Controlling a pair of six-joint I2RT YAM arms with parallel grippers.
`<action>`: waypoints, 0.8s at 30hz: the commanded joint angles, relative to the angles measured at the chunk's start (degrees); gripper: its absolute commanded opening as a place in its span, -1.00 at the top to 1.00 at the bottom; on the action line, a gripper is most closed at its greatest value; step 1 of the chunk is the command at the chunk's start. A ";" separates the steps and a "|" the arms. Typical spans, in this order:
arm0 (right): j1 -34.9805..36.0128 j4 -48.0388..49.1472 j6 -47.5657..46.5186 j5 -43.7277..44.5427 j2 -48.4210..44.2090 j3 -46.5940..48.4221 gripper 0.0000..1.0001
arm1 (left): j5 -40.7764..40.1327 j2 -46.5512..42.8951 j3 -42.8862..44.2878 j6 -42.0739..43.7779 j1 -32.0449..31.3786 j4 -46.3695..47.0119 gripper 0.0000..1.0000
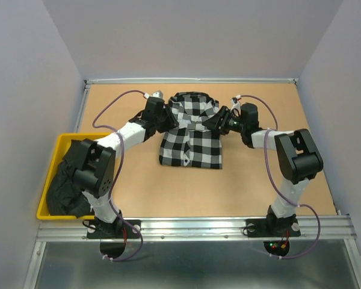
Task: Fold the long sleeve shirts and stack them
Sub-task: Fold the shirt
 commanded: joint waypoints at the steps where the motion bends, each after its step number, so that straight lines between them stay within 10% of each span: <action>1: -0.18 2.75 -0.08 2.89 4.96 4.22 -0.20 | 1.04 7.82 5.62 2.60 0.93 0.83 0.06; 12: -5.27 2.93 0.36 5.89 10.08 1.59 -0.20 | 4.82 17.17 9.77 3.48 4.09 -0.31 0.10; 24: -2.30 -22.02 -9.49 9.49 -7.67 2.12 -0.25 | -1.50 4.24 10.29 16.30 4.00 -3.92 -0.64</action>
